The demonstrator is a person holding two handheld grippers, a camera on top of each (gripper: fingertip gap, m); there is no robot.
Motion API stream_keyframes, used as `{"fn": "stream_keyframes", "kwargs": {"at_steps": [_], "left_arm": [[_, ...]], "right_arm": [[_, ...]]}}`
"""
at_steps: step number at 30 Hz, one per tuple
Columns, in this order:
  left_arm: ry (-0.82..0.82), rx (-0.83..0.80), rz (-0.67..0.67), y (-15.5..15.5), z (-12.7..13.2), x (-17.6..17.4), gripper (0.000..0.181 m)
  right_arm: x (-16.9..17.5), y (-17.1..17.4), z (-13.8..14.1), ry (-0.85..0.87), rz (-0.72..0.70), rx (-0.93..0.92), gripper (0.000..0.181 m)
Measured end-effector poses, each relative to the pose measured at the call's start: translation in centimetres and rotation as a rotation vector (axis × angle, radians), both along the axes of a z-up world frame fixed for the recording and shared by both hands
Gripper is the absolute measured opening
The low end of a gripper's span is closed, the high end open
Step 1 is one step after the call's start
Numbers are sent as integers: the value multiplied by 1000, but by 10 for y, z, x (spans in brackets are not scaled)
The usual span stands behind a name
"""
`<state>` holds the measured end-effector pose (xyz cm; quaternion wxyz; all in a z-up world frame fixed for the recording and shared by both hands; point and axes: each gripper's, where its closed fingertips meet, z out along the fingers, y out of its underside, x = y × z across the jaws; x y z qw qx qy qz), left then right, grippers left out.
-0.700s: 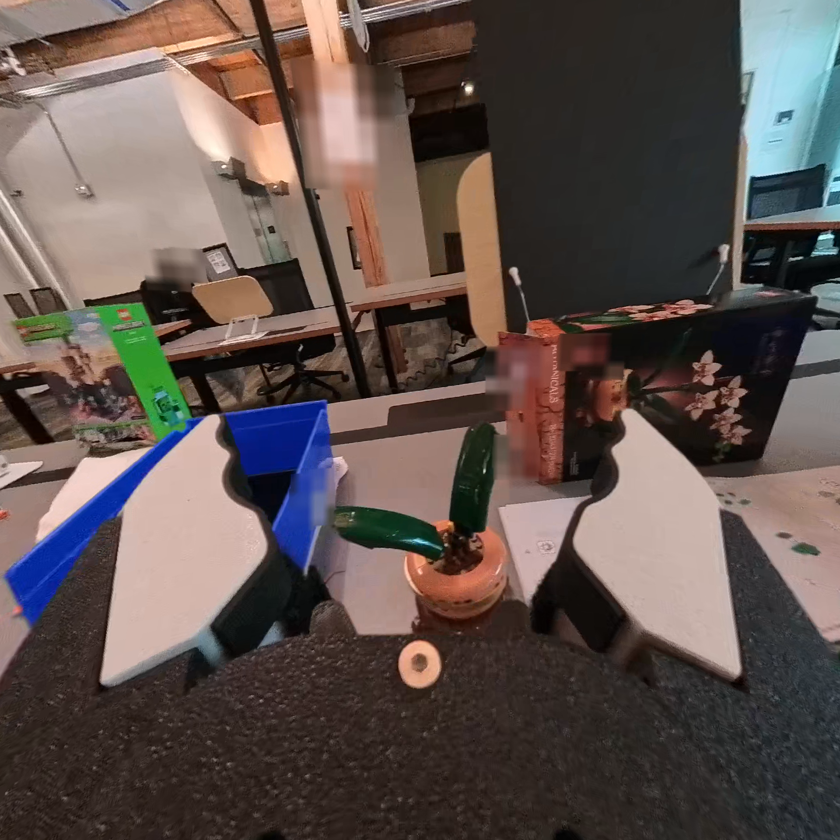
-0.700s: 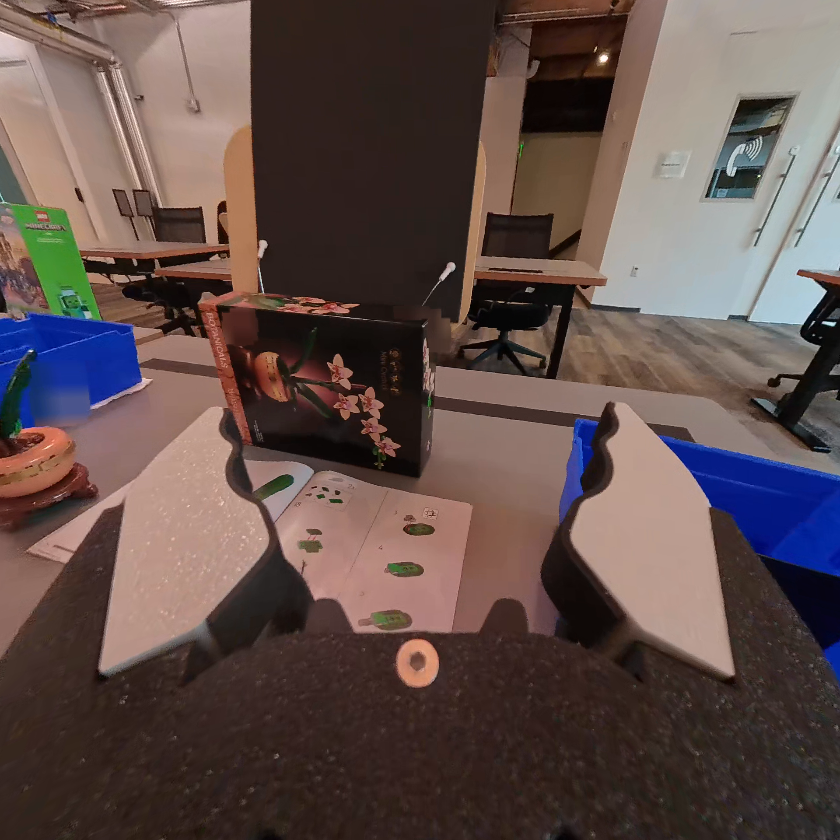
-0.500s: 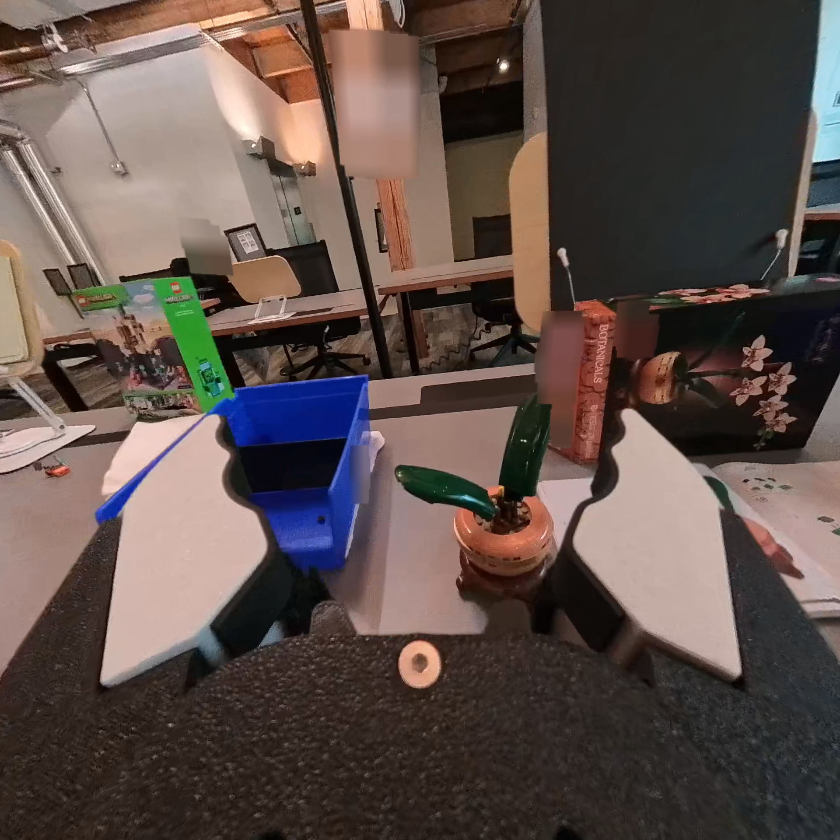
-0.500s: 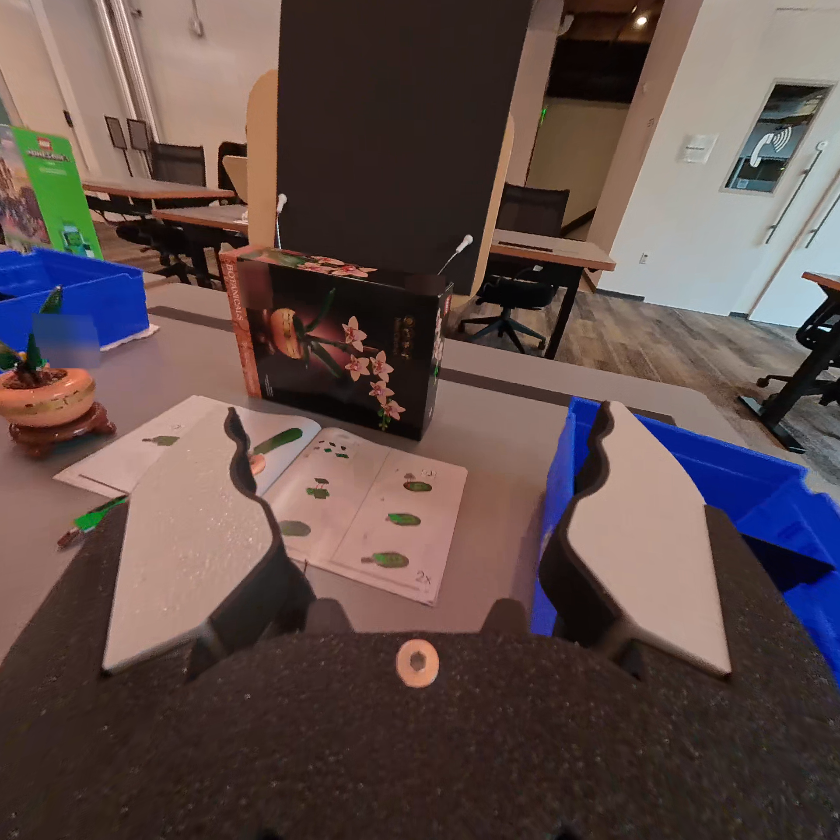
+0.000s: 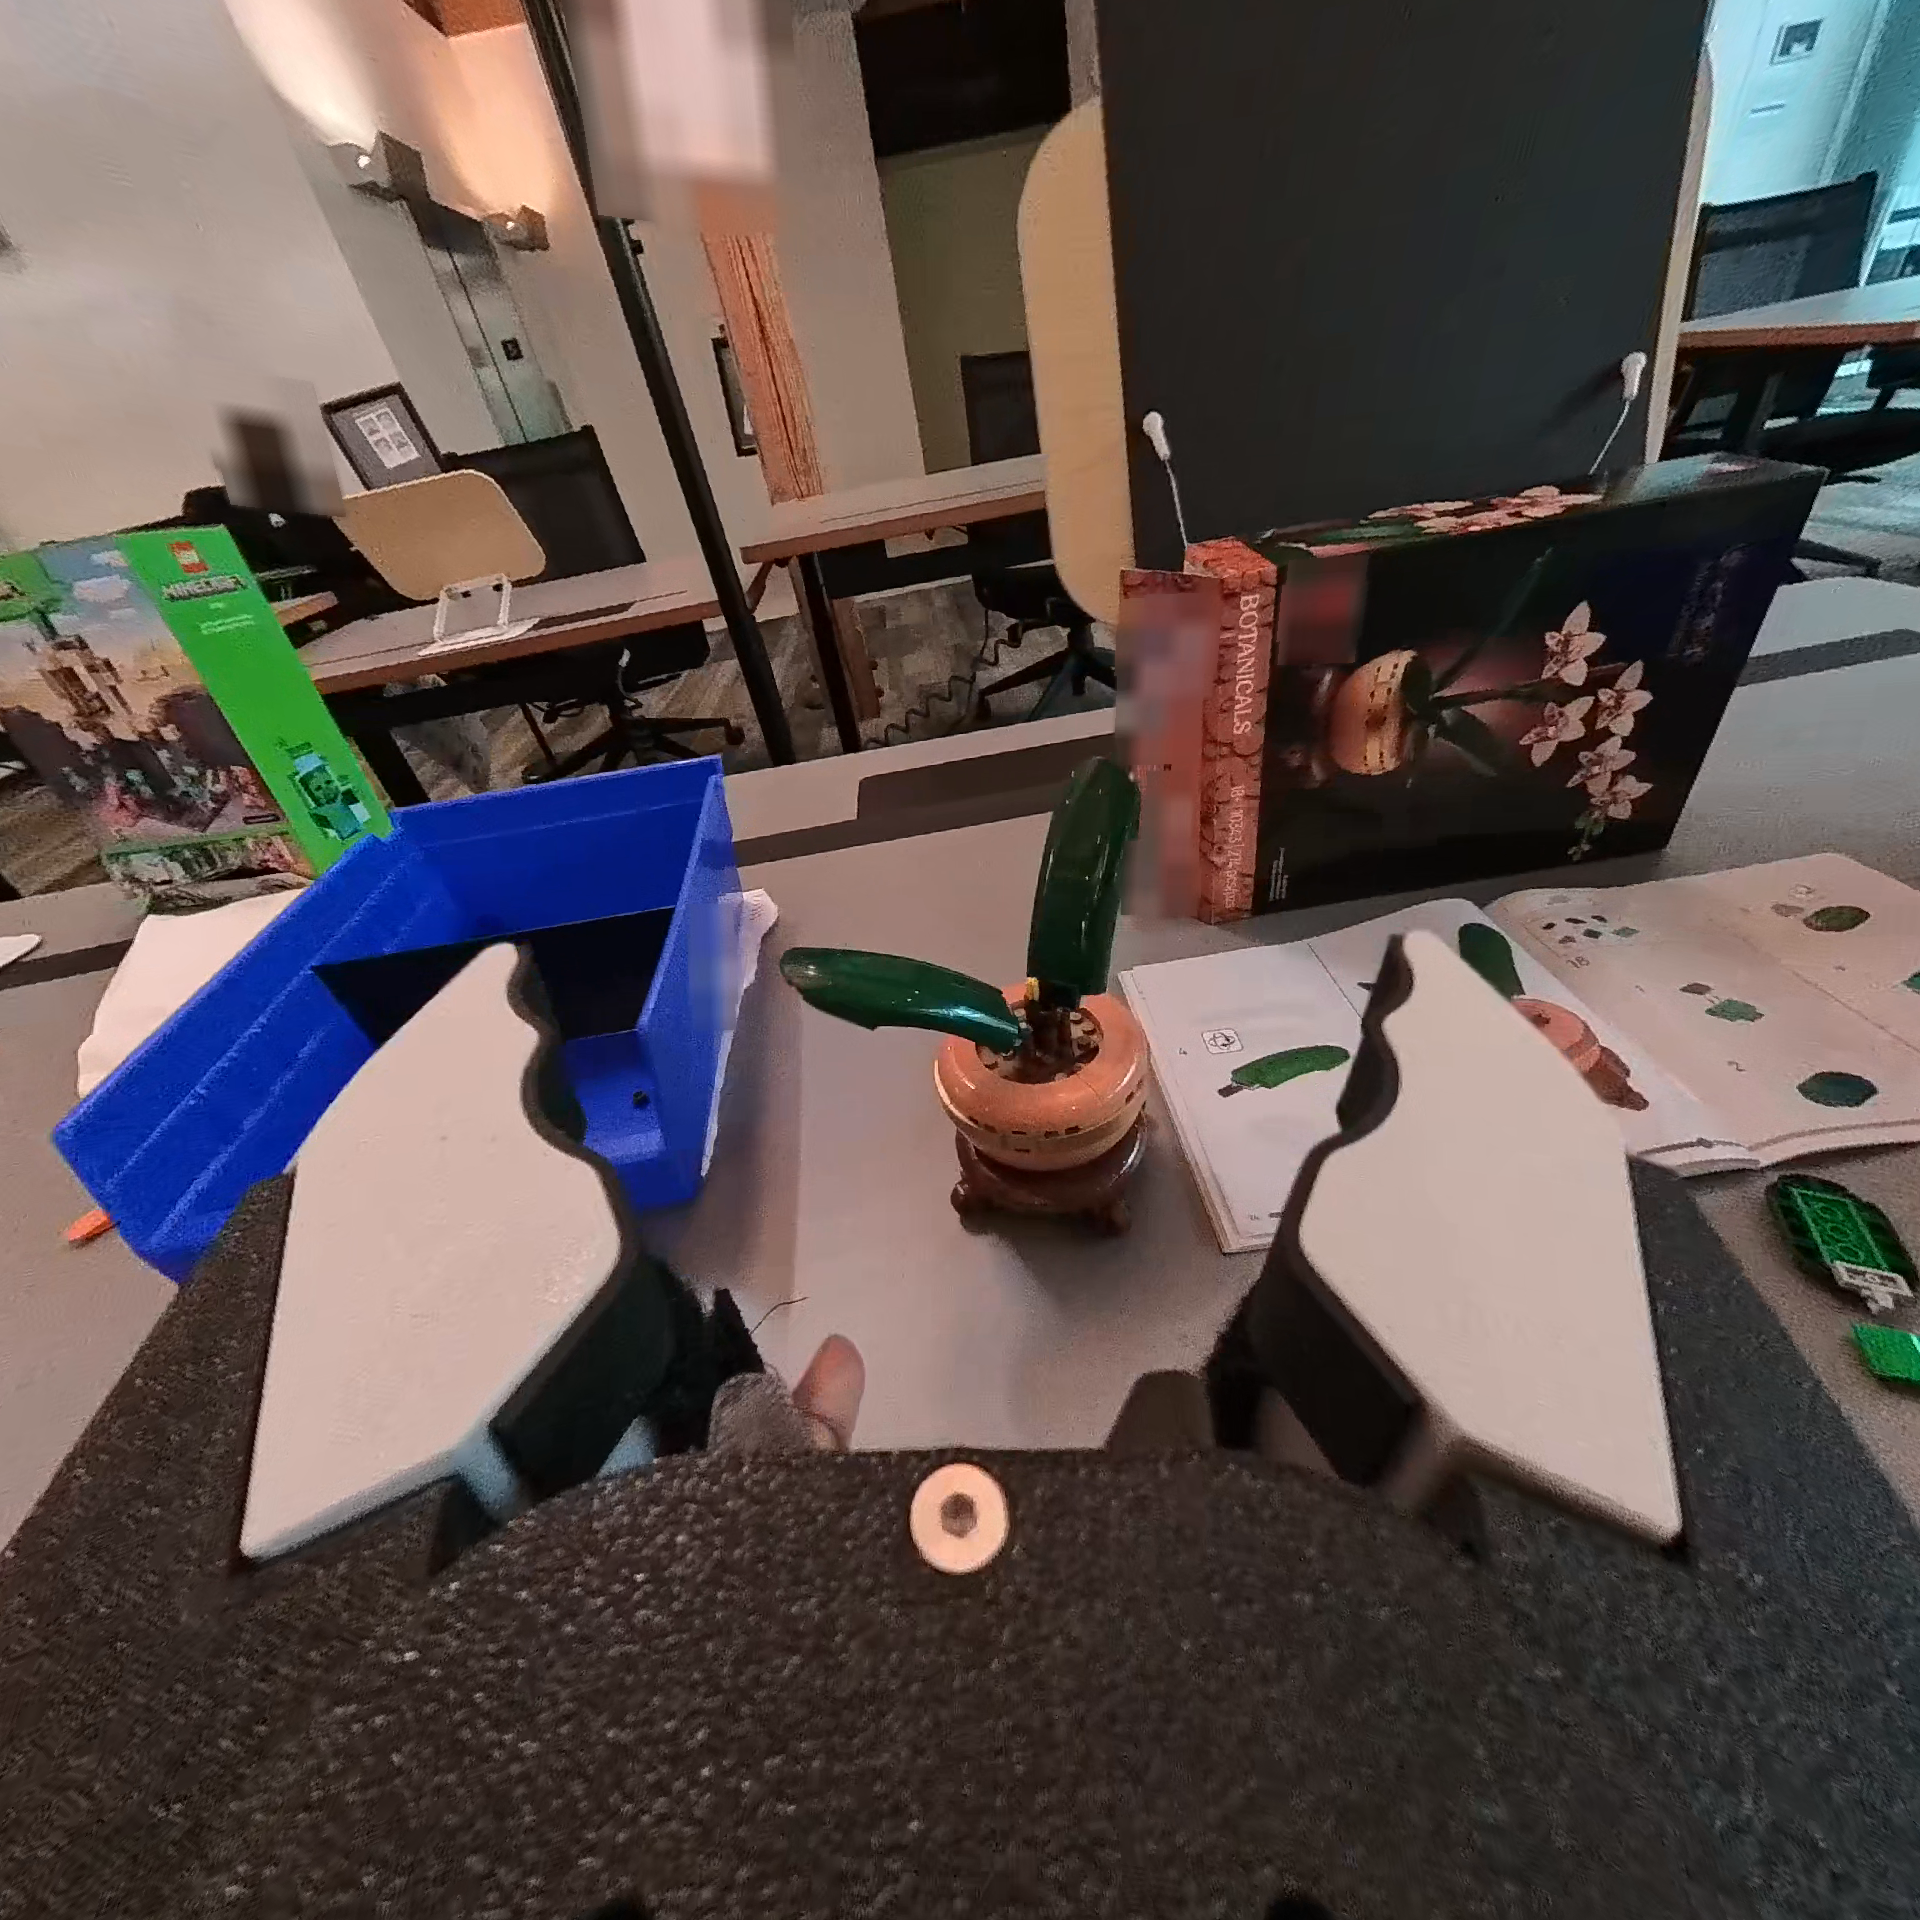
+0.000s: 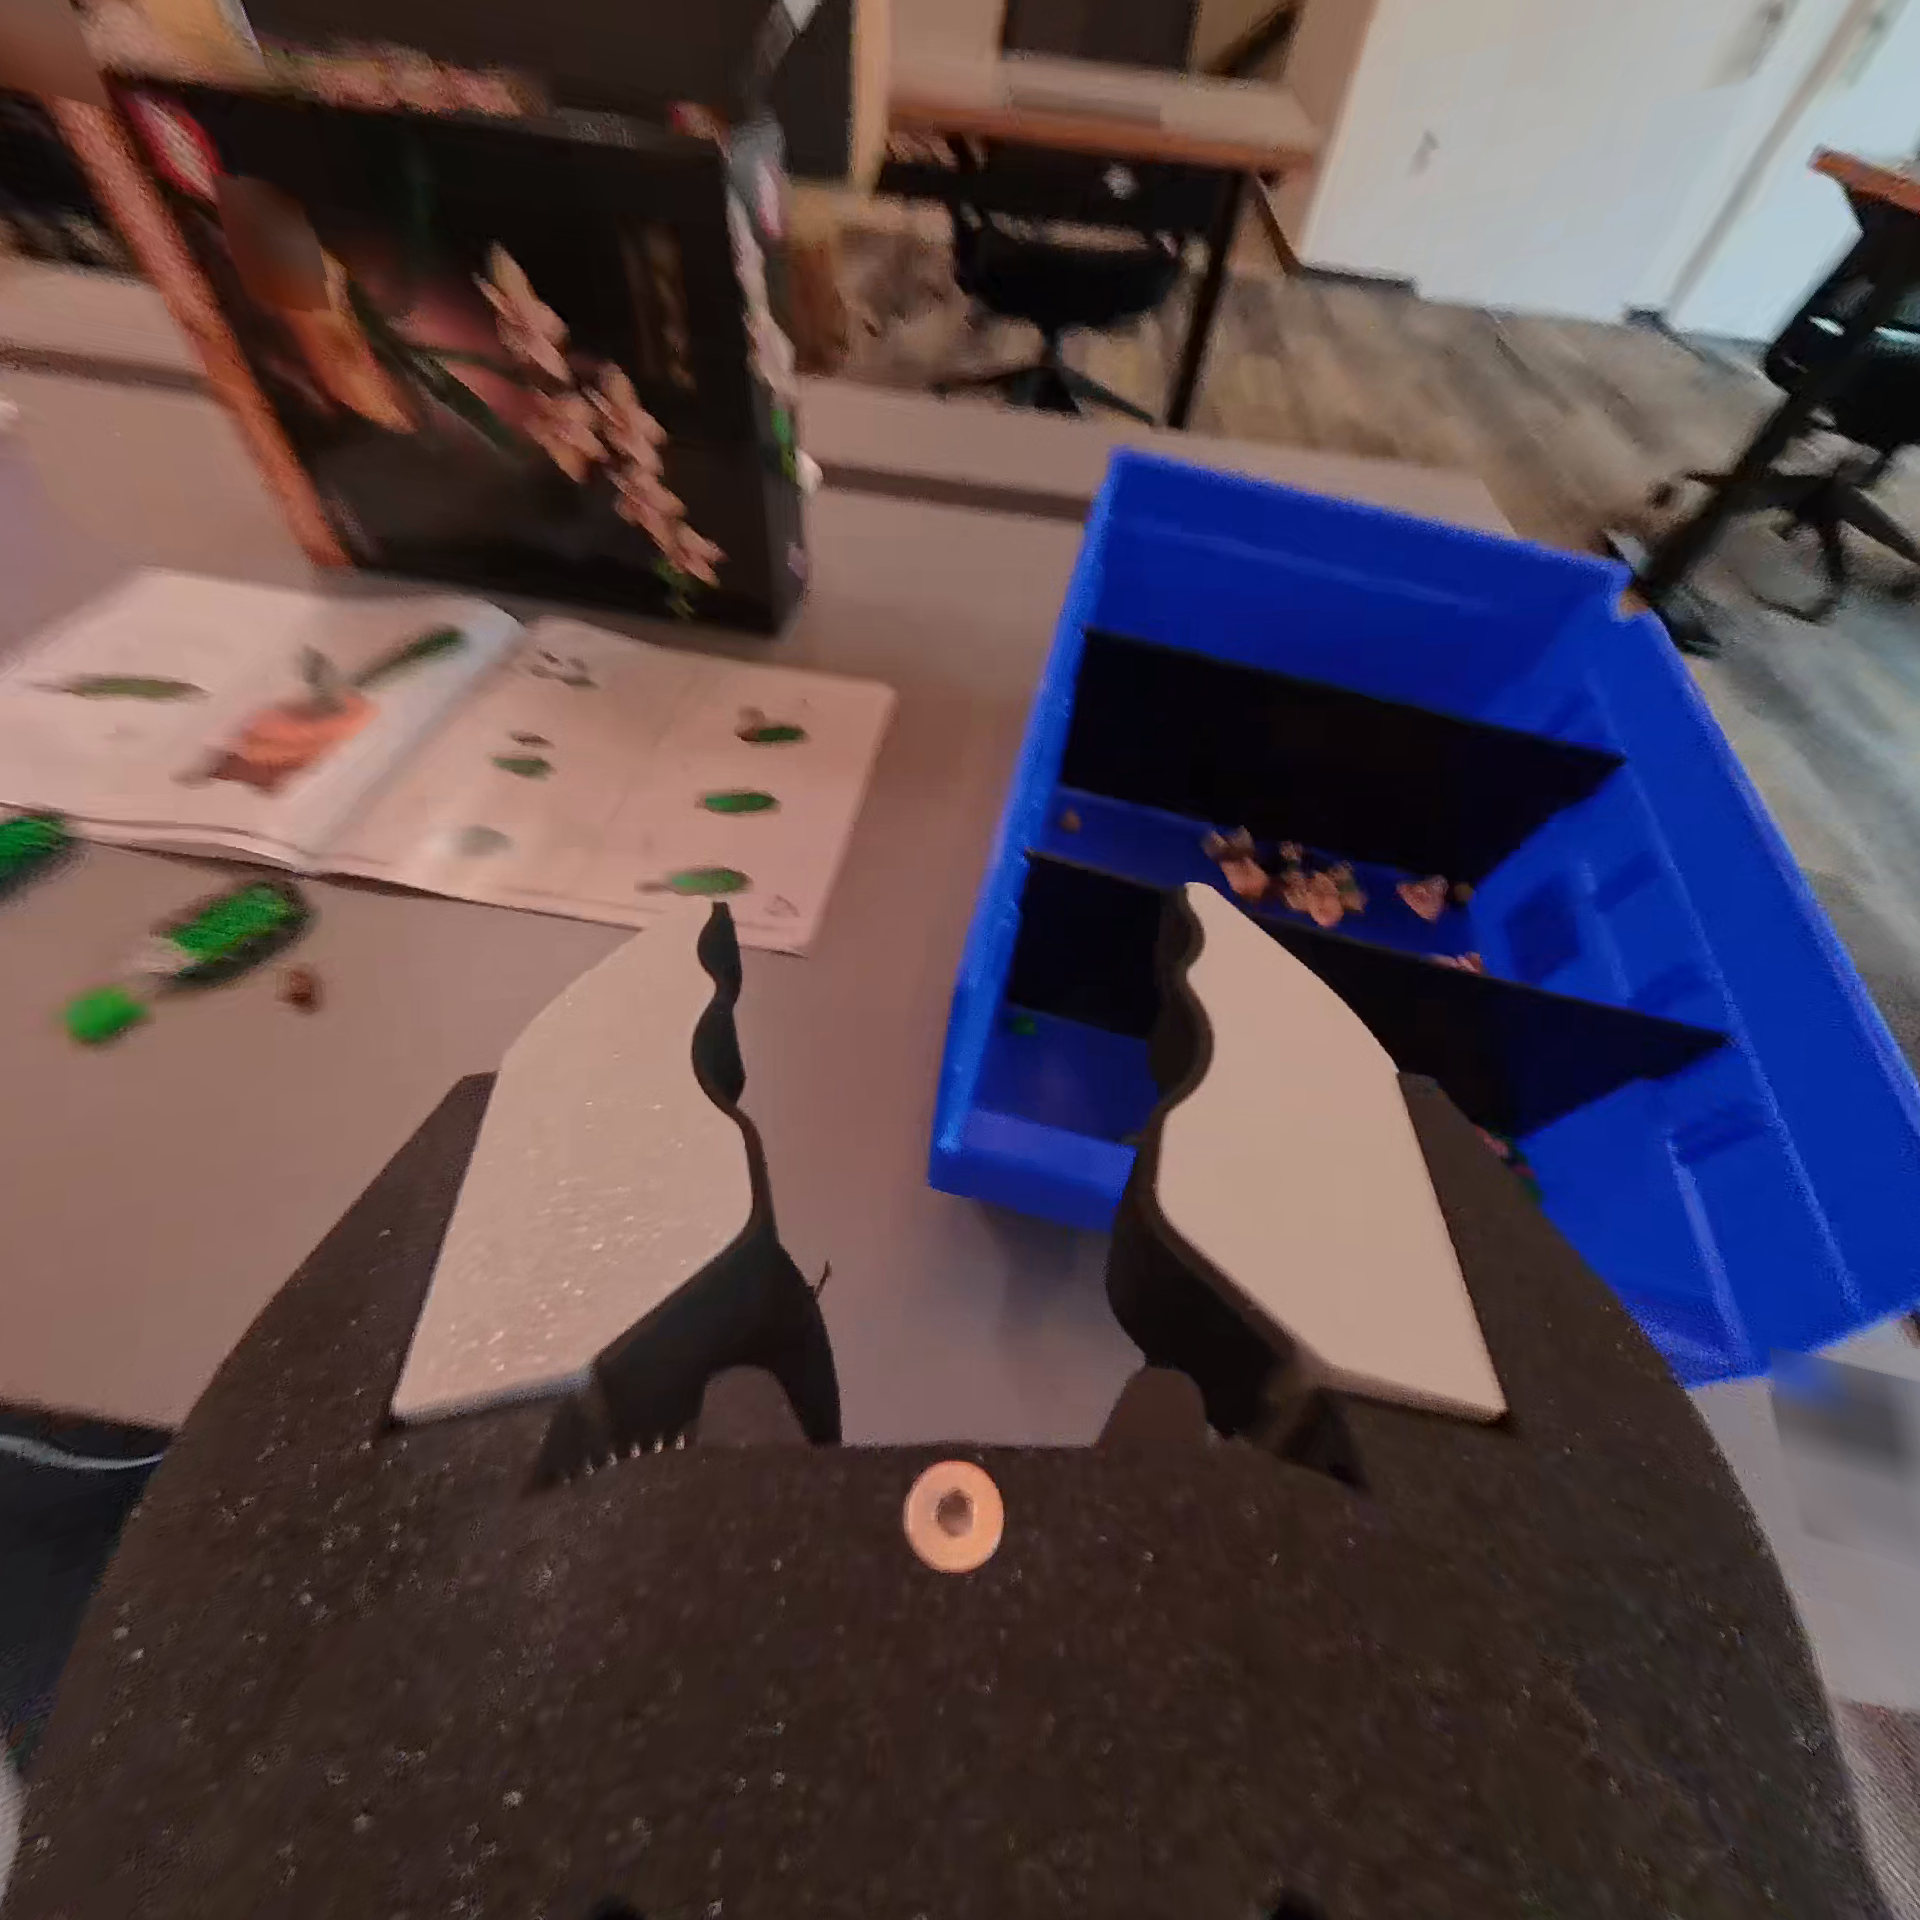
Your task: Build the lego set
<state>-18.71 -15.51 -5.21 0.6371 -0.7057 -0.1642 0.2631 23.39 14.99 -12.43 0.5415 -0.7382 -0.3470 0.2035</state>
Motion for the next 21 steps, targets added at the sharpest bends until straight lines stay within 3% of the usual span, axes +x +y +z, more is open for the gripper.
{"fn": "stream_keyframes", "kwargs": {"at_steps": [4, 6, 8, 12, 14, 17, 21], "left_arm": [[-3, -20, 1, 5, -4, 0, 140], [3, -31, 13, 4, -5, -3, 140], [3, -50, 30, 1, -7, -6, 140], [-1, -98, 39, -3, -15, -10, 139], [-13, -117, 37, -5, -19, -12, 137], [-40, -148, 21, -6, -26, -11, 132], [-62, -181, -57, 6, -29, 5, 115]], "right_arm": [[3, 26, -43, -250, -131, 30, 64], [2, 28, -55, -301, -117, 29, 27], [-2, 26, -57, -302, -79, 36, 6], [6, 27, -57, -333, -91, 22, 7], [4, 24, -53, -317, -85, 23, 20], [-7, 11, -23, -242, -85, 62, 41], [-44, -21, 21, -184, 8, 213, 51]]}}
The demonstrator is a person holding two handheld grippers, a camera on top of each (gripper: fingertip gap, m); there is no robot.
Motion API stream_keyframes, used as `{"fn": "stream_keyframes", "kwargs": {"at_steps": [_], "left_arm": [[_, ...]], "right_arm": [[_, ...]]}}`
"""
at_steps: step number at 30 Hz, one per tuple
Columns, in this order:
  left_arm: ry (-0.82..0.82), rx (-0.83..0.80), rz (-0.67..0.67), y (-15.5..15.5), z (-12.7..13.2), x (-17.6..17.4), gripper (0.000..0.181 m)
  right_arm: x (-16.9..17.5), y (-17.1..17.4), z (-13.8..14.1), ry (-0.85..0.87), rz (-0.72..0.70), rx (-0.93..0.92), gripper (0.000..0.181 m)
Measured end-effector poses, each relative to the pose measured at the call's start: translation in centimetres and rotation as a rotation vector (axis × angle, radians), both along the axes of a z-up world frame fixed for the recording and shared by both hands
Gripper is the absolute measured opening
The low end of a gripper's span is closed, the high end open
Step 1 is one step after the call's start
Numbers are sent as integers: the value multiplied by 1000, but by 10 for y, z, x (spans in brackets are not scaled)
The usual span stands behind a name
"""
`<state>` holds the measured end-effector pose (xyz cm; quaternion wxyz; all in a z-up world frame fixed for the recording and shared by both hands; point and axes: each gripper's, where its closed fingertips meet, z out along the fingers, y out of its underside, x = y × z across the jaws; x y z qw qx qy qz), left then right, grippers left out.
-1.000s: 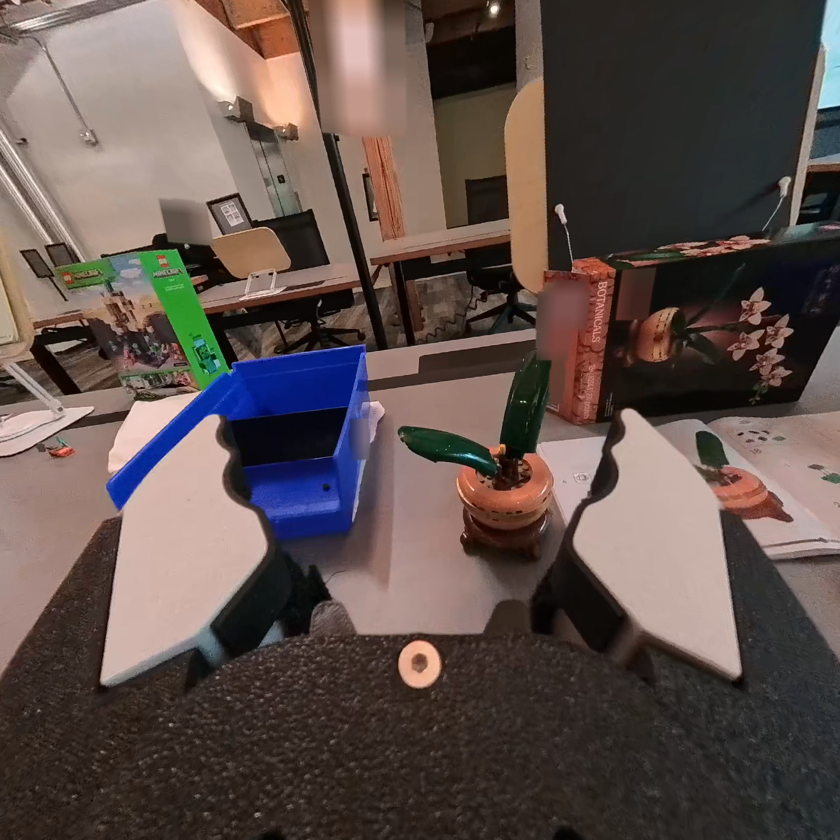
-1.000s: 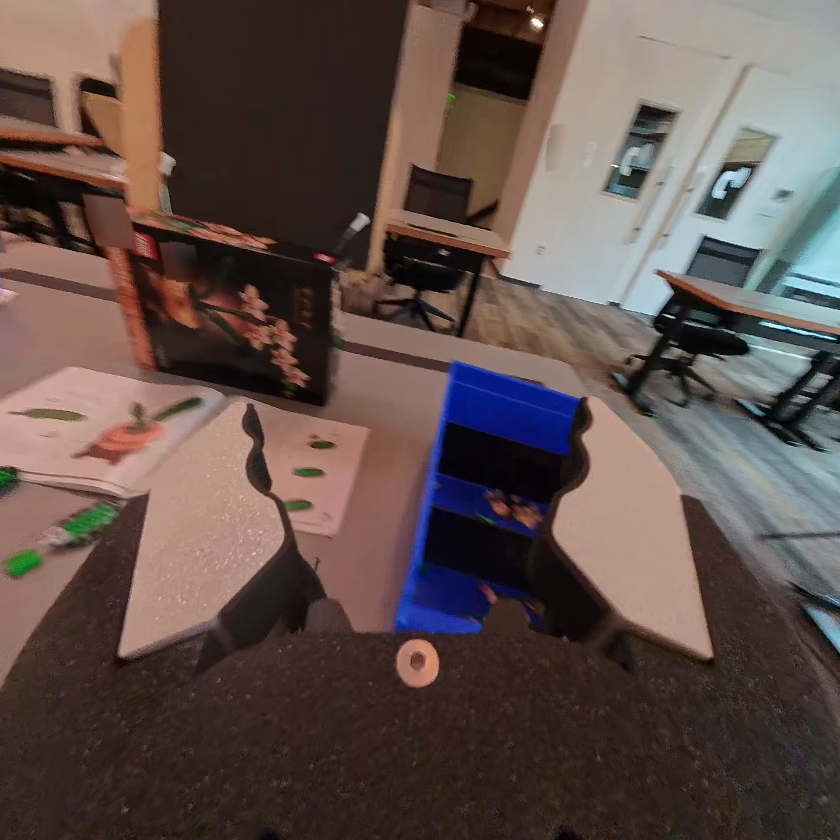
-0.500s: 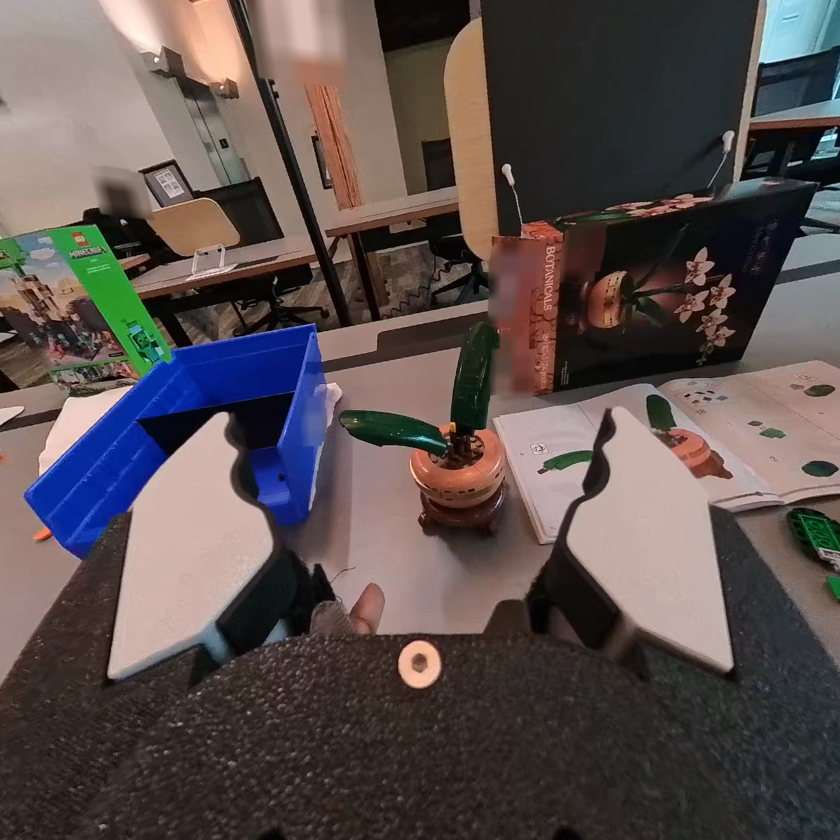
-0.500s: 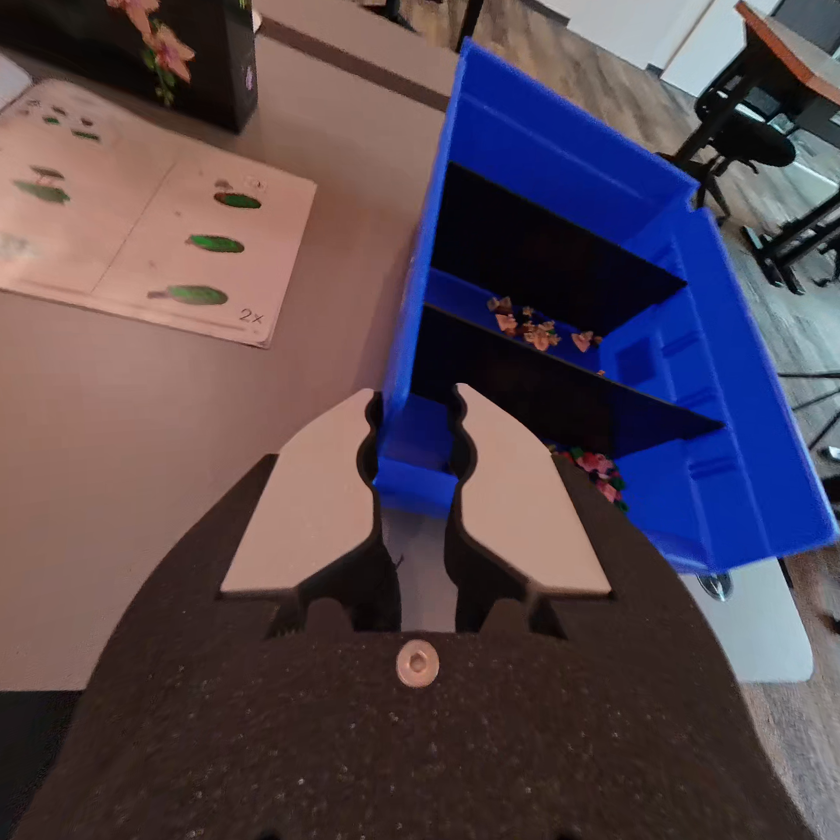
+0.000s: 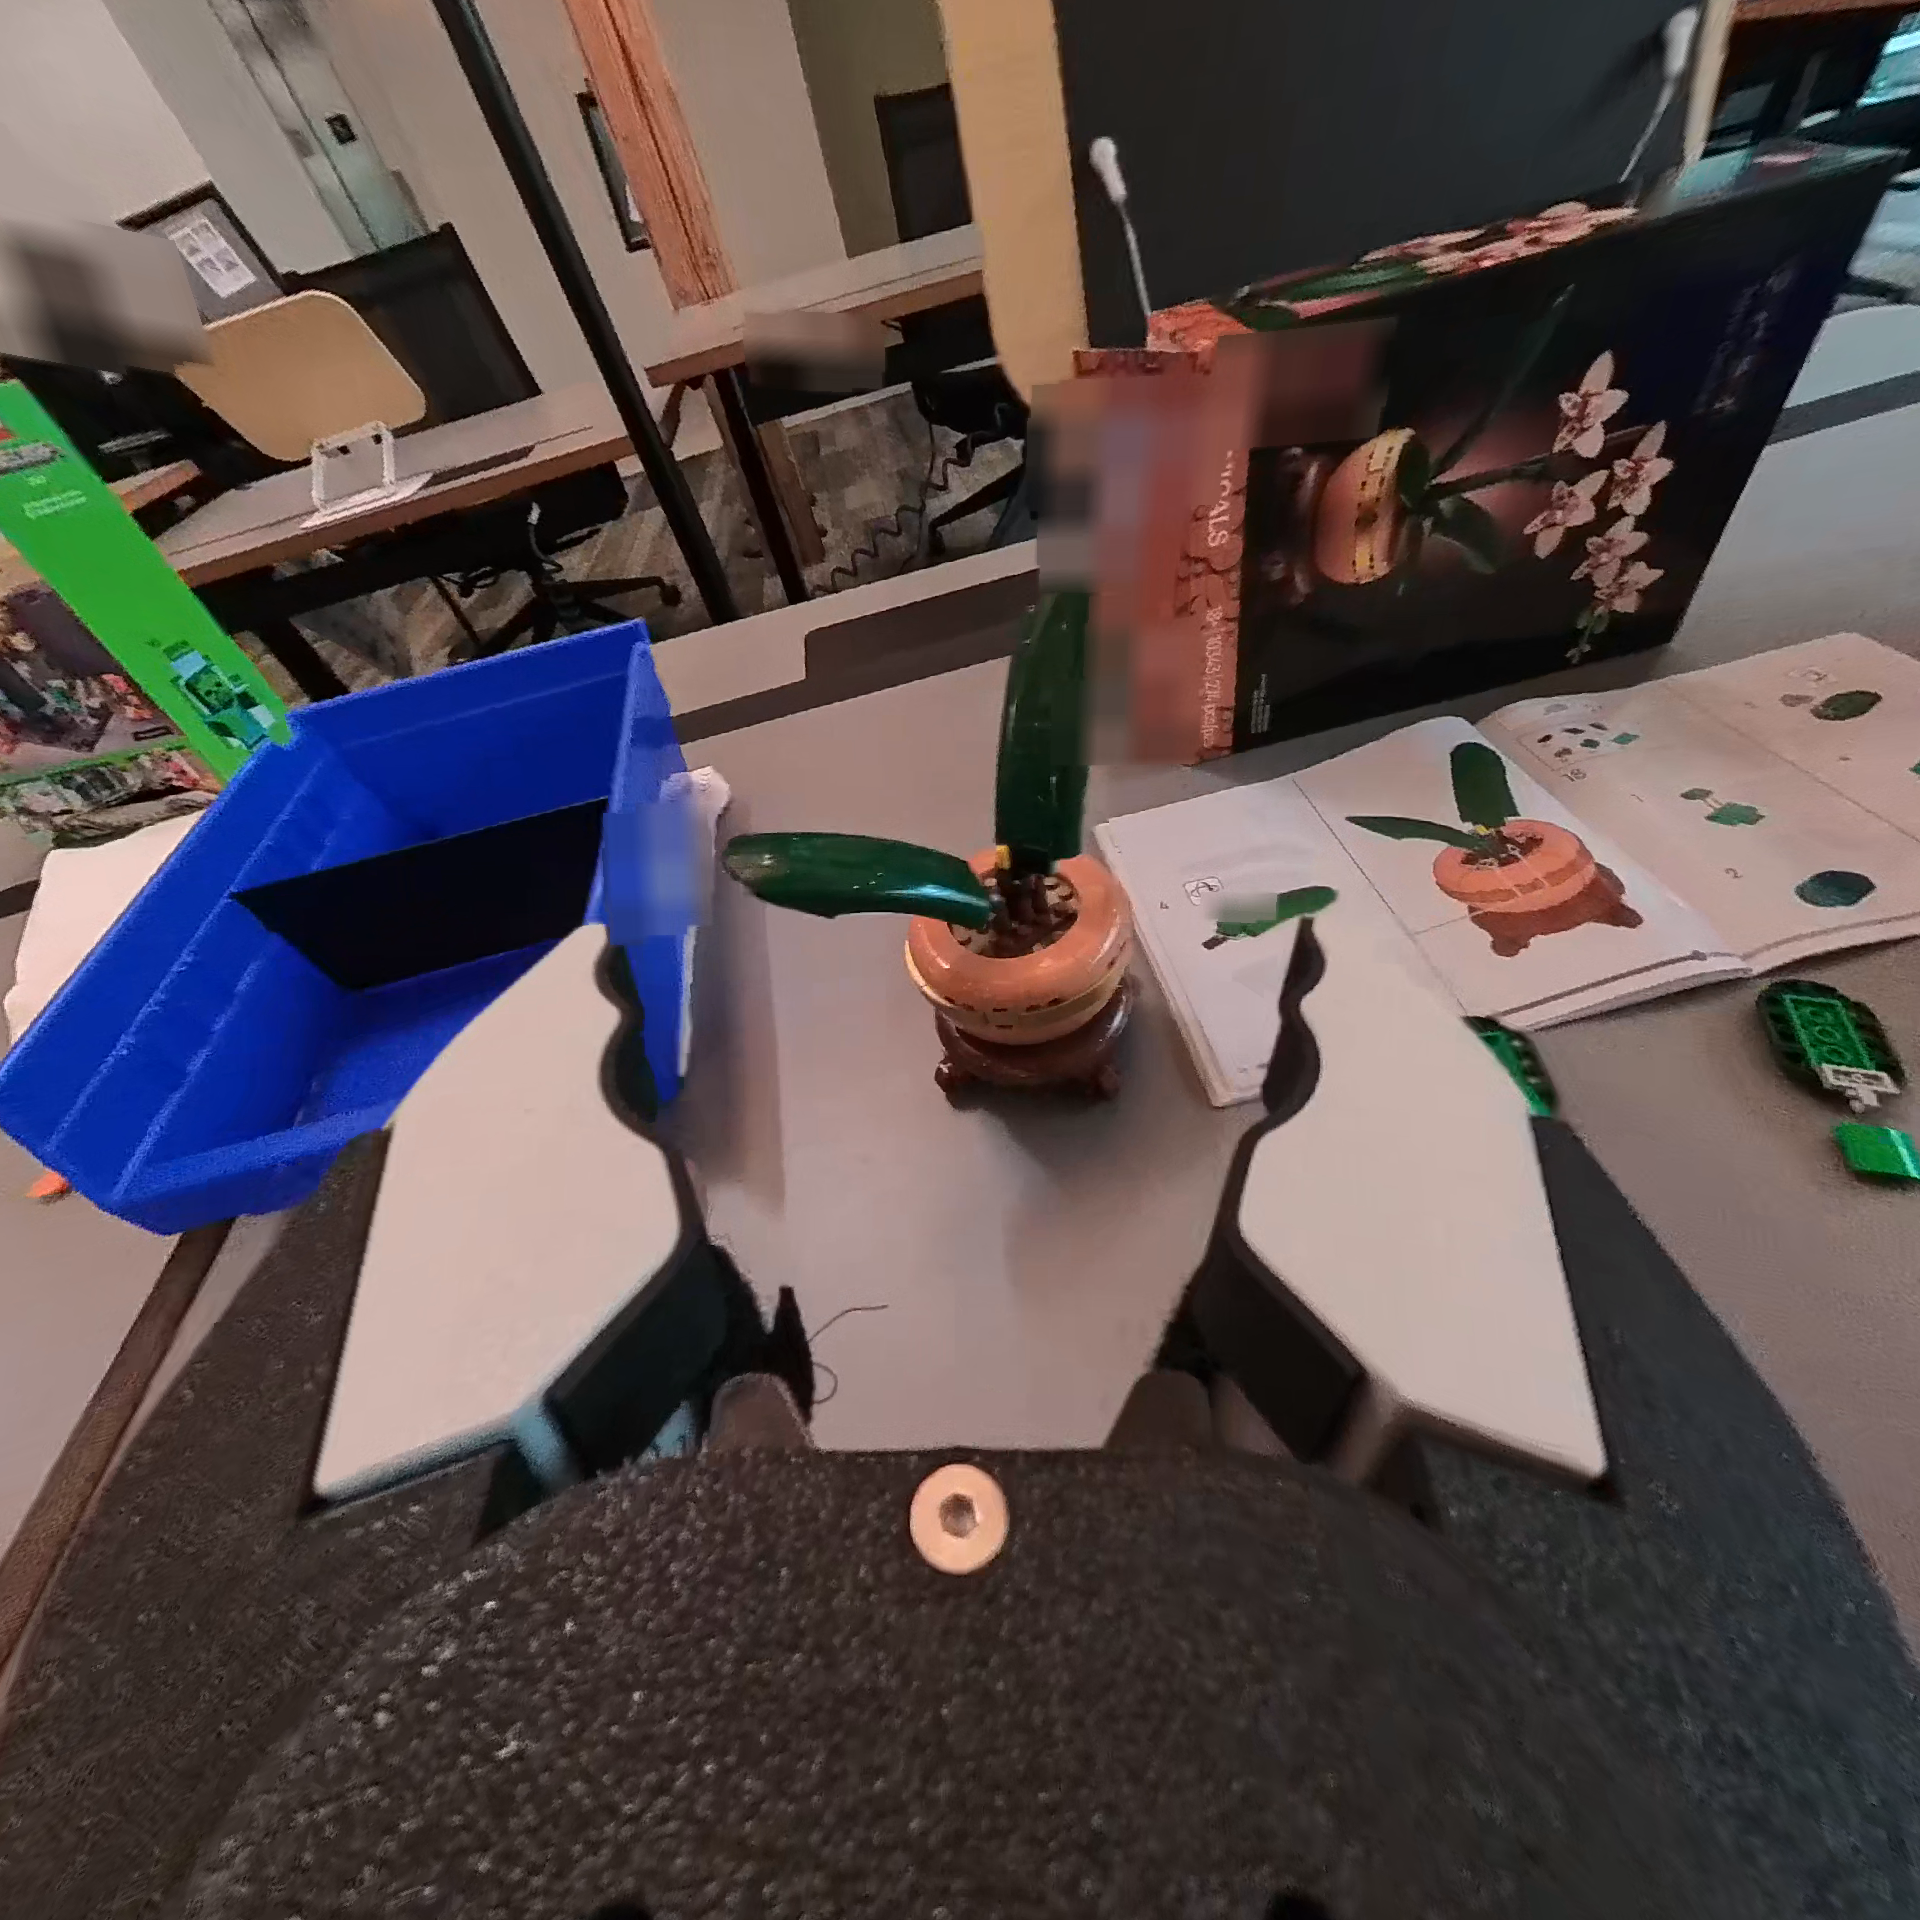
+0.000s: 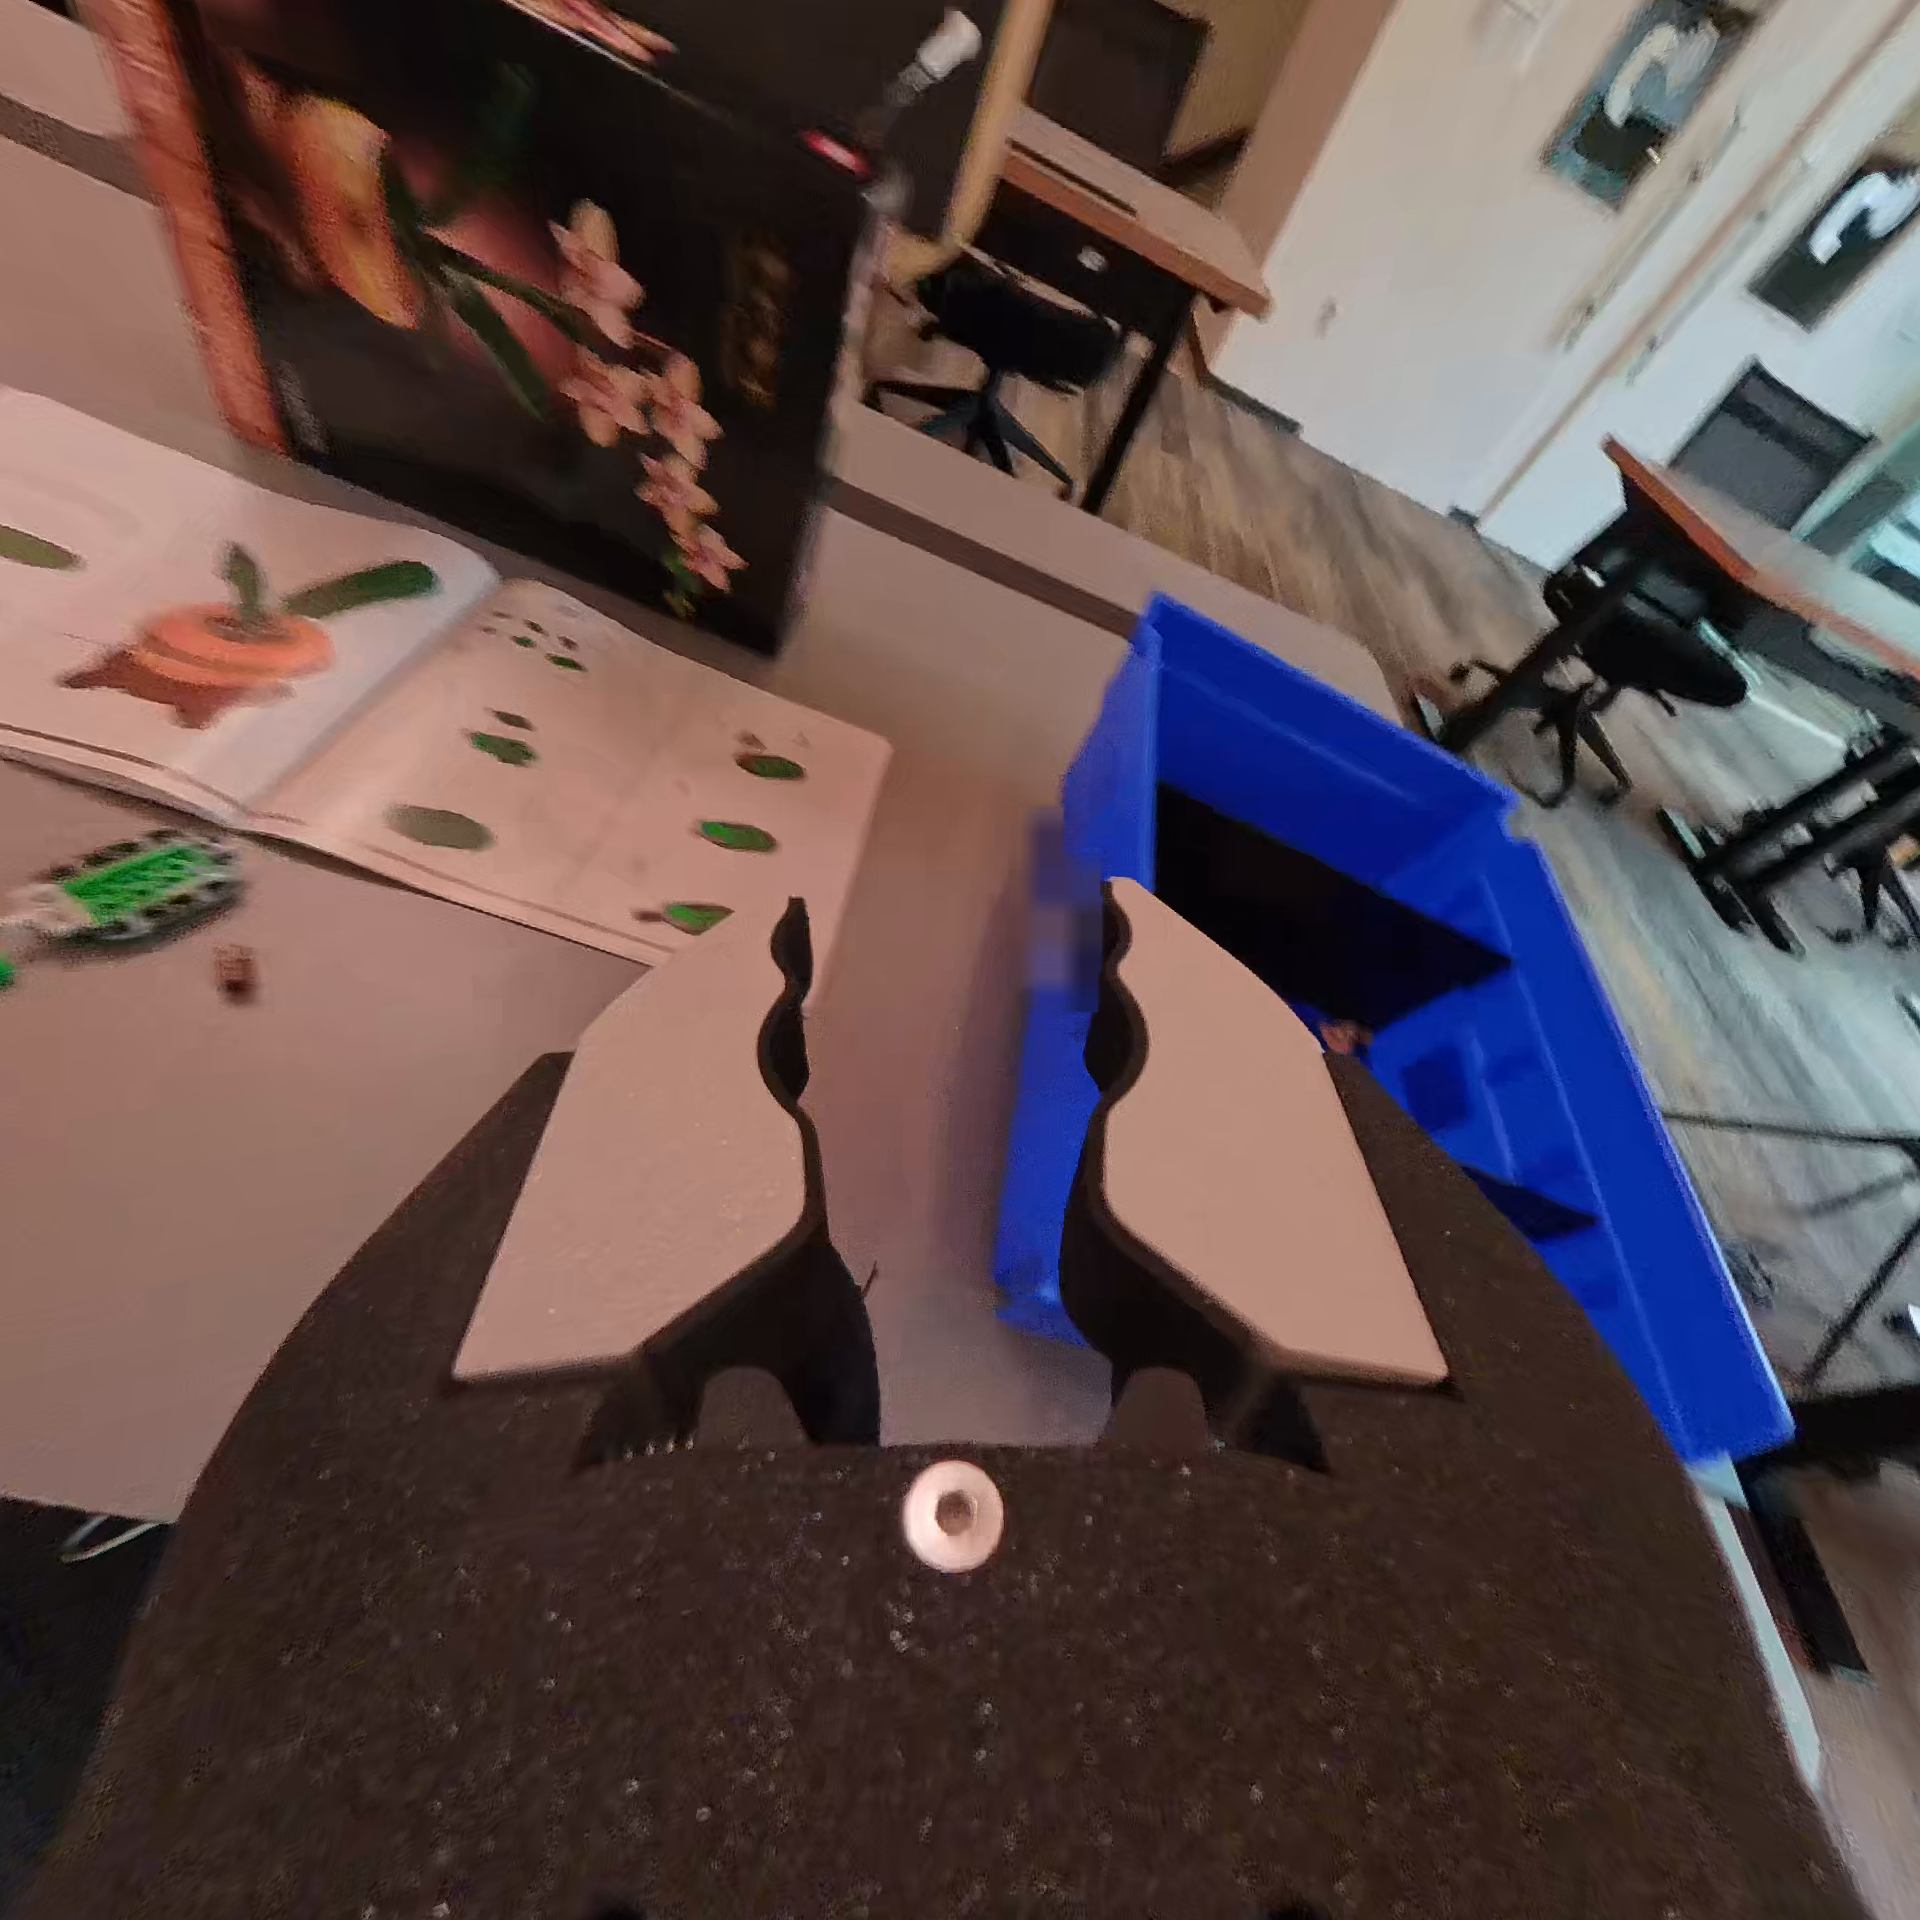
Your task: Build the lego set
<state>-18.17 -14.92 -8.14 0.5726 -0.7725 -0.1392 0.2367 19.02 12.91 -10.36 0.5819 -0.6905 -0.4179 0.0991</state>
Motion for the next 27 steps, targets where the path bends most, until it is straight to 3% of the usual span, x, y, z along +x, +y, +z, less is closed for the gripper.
{"fn": "stream_keyframes", "kwargs": {"at_steps": [3, 7, 8, 9, 10, 11, 15, 16, 17, 18, 19, 21, 23, 25, 26, 27], "left_arm": [[-5, -57, -106, 23, -12, 23, 98], [6, -235, -198, 50, -48, 44, 64], [9, -272, -203, 54, -56, 45, 48], [15, -283, -209, 58, -60, 46, 13], [12, -273, -227, 63, -62, 49, 0], [-3, -258, -257, 67, -63, 54, 0], [-49, -219, -356, 80, -67, 68, 0], [-66, -232, -395, 83, -72, 75, 1], [-87, -255, -432, 85, -77, 81, 17], [-105, -278, -453, 88, -83, 86, 37], [-118, -288, -455, 91, -88, 88, 59], [-137, -287, -446, 97, -94, 88, 94], [-175, -284, -463, 100, -100, 92, 113], [-199, -280, -489, 102, -105, 97, 118], [-202, -279, -503, 102, -106, 100, 118], [-199, -272, -523, 102, -105, 103, 114]], "right_arm": [[-38, -21, -3, -28, 119, -23, 68], [-82, -37, -29, -68, 239, -146, 93], [-90, -42, -37, -91, 269, -169, 91], [-97, -45, -41, -100, 296, -164, 79], [-104, -48, -42, -99, 327, -136, 41], [-111, -51, -42, -90, 361, -106, 2], [-132, -59, -45, -68, 434, -131, 1], [-136, -62, -47, -63, 457, -154, 8], [-140, -67, -50, -63, 487, -188, 29], [-144, -71, -55, -69, 504, -229, 76], [-147, -71, -61, -81, 487, -266, 105], [-150, -74, -72, -97, 487, -303, 125], [-154, -81, -82, -86, 516, -328, 130], [-157, -91, -89, -72, 567, -365, 128], [-158, -95, -90, -55, 588, -378, 122], [-159, -101, -89, -38, 630, -382, 99]]}}
